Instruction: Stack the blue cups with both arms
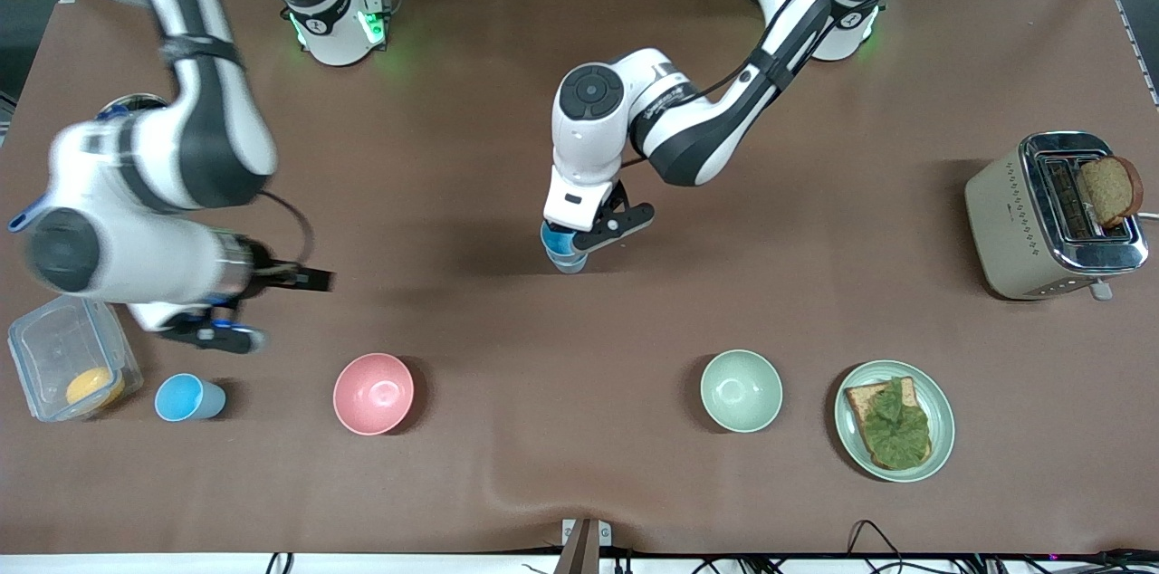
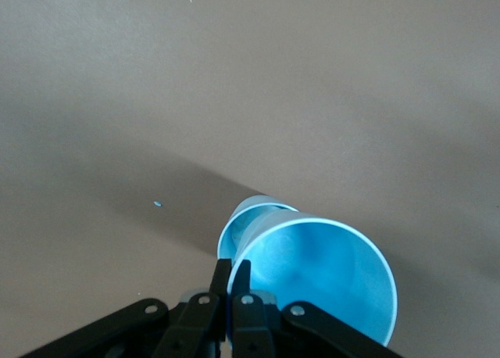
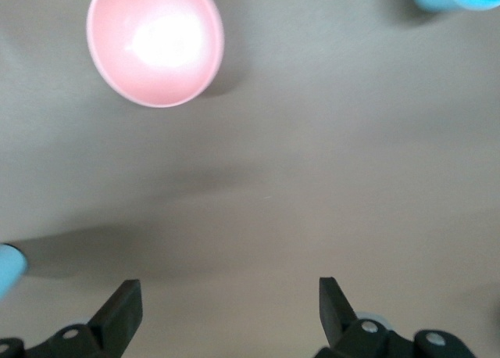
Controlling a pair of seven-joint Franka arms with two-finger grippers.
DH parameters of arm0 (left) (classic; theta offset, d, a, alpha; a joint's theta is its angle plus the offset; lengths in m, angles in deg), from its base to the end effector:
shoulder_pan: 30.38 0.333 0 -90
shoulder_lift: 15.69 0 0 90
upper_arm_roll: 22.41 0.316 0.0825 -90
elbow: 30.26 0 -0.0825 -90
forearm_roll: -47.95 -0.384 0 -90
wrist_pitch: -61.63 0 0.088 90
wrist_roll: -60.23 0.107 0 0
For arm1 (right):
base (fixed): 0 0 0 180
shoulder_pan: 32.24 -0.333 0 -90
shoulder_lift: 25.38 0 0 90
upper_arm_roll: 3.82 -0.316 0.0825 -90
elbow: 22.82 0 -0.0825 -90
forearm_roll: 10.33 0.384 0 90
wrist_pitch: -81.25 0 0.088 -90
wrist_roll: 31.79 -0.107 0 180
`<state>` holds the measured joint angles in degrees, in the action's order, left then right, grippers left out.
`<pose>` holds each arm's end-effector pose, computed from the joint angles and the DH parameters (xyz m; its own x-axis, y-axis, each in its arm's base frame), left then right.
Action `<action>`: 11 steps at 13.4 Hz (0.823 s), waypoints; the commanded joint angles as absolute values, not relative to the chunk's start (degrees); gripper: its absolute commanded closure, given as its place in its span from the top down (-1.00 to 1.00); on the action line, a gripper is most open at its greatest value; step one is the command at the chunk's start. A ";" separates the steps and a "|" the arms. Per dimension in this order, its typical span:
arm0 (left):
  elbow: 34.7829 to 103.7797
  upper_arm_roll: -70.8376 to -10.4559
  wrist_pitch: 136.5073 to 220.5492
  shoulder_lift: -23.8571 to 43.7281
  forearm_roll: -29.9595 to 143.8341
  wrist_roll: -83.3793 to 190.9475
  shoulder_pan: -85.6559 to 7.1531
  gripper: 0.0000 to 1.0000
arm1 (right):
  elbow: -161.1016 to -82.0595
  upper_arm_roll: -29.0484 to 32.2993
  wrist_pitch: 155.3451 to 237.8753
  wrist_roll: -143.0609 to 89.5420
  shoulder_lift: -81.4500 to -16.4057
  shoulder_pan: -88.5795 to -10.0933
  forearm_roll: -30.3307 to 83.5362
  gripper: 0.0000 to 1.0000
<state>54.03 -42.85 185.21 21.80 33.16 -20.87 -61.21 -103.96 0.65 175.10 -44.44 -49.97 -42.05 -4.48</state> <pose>0.4940 -0.5244 0.3189 0.8948 0.4459 0.0221 0.4434 -0.8934 0.0730 0.6579 0.0800 0.4394 0.9674 -0.1355 -0.2142 -0.1429 -0.9896 -0.0194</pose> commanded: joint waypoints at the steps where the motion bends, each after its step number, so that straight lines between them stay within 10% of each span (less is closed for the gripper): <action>1: 51.92 -42.27 184.85 23.33 30.55 -22.38 -62.72 -1.00 | -111.66 -0.75 176.34 -37.78 -41.31 -36.91 -6.72 1.00; 9: 52.89 -42.27 184.68 23.43 28.96 -24.84 -62.81 -0.93 | -116.70 0.74 174.18 -37.59 -27.22 -33.82 -9.71 1.00; 11: 52.89 -42.18 184.33 22.81 28.87 -24.58 -62.63 0.99 | -114.59 0.75 170.39 -37.59 -26.87 -33.82 -9.72 1.00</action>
